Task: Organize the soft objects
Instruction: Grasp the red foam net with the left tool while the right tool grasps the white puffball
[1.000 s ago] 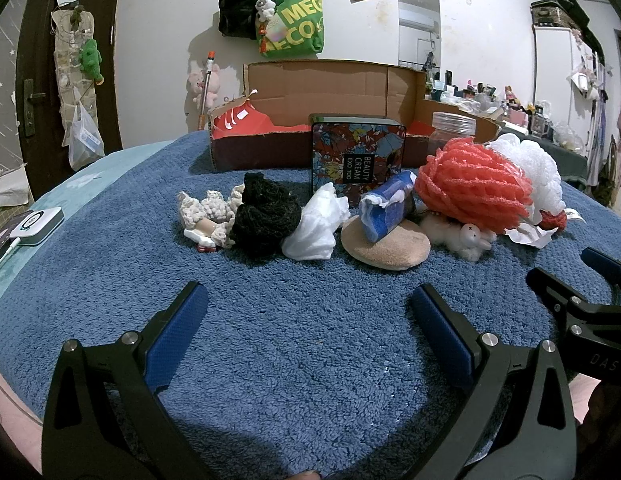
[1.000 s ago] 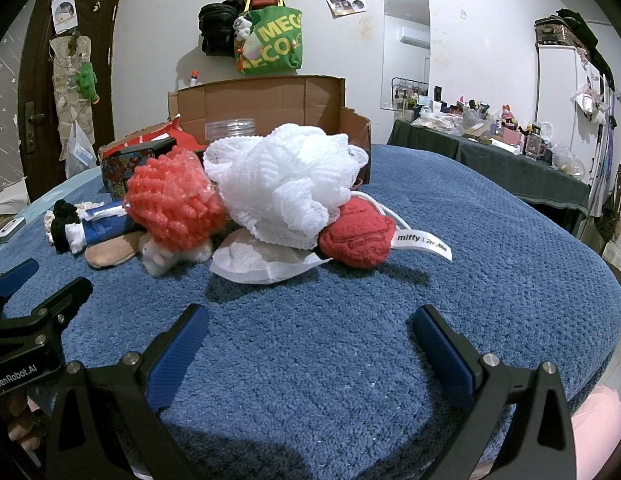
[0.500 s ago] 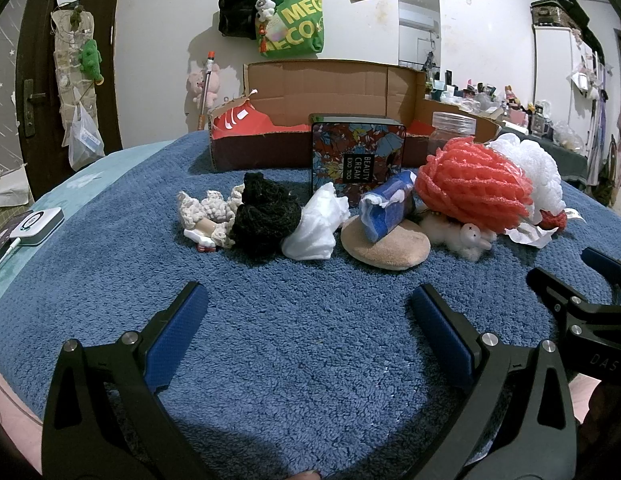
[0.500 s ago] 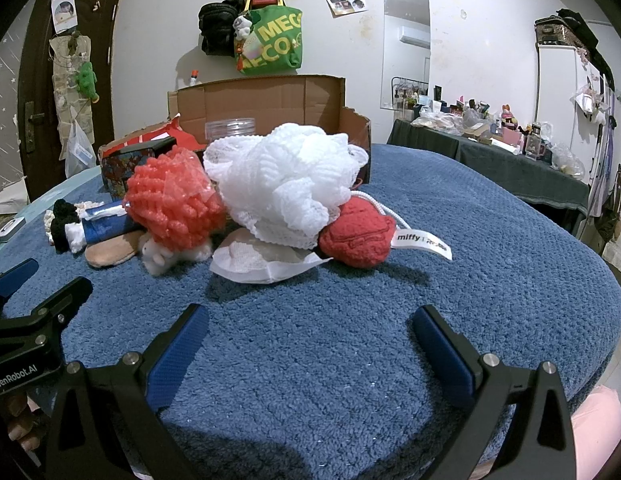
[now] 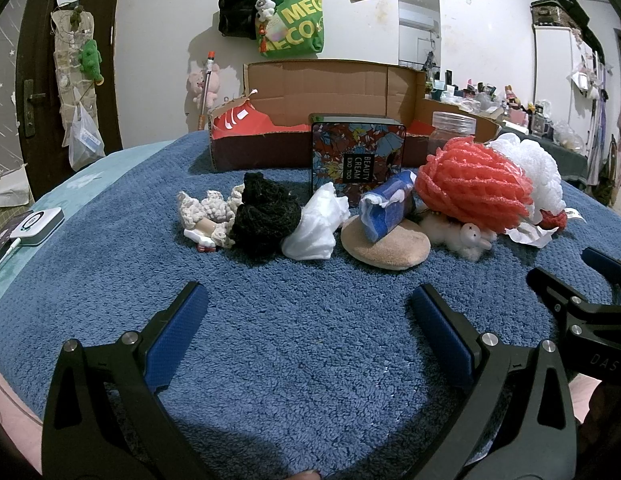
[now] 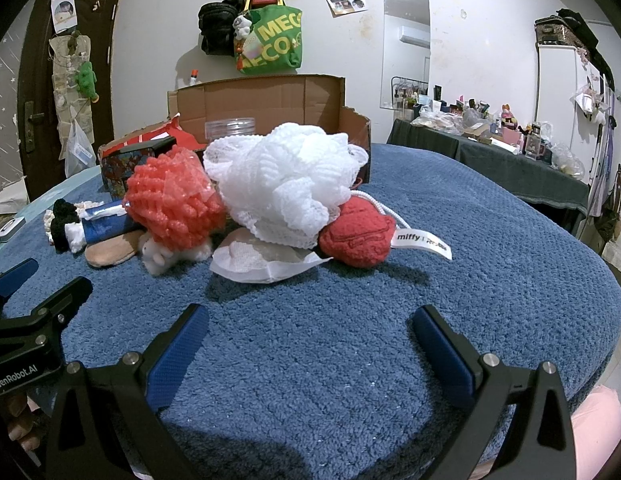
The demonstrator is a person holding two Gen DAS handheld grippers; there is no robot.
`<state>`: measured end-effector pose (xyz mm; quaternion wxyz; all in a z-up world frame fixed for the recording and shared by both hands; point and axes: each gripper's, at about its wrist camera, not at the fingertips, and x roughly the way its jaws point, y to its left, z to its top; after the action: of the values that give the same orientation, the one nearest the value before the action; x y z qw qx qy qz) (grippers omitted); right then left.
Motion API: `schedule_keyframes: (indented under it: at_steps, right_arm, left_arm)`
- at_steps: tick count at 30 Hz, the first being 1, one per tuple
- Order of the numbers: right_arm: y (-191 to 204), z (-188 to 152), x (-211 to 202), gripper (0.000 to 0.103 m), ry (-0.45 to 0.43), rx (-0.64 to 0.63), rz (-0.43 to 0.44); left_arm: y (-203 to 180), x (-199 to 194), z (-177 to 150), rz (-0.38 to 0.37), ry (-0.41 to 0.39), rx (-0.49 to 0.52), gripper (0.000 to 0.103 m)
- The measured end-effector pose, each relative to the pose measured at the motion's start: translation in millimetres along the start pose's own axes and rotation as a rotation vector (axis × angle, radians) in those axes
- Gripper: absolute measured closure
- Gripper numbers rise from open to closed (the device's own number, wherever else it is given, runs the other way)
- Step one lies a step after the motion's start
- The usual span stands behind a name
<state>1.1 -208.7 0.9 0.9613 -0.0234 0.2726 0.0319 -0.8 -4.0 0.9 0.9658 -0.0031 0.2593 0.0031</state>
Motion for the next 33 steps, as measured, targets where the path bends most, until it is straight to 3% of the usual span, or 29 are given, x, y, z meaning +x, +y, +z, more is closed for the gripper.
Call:
schedule_keyframes:
  at_steps: [13,19,25,33]
  right_arm:
    - [2,3,-3,0.000,0.002,0.000,0.003]
    - [-11,0,-3,0.000,-0.001,0.017,0.052]
    - [-22,21,-18,0.000,-0.060,0.031,0.079]
    - [-39,60,-21,0.000,-0.103,-0.001,0.228]
  left_arm:
    - [0,0,0,-0.001,0.001,-0.002,0.000]
    - [-2,-2,0,-0.014,-0.003,0.007,0.000]
    - [-2,-9,16,-0.040,-0.031,0.015,0.000]
    - [-24,-16,48,-0.122,-0.069,0.083,0.000]
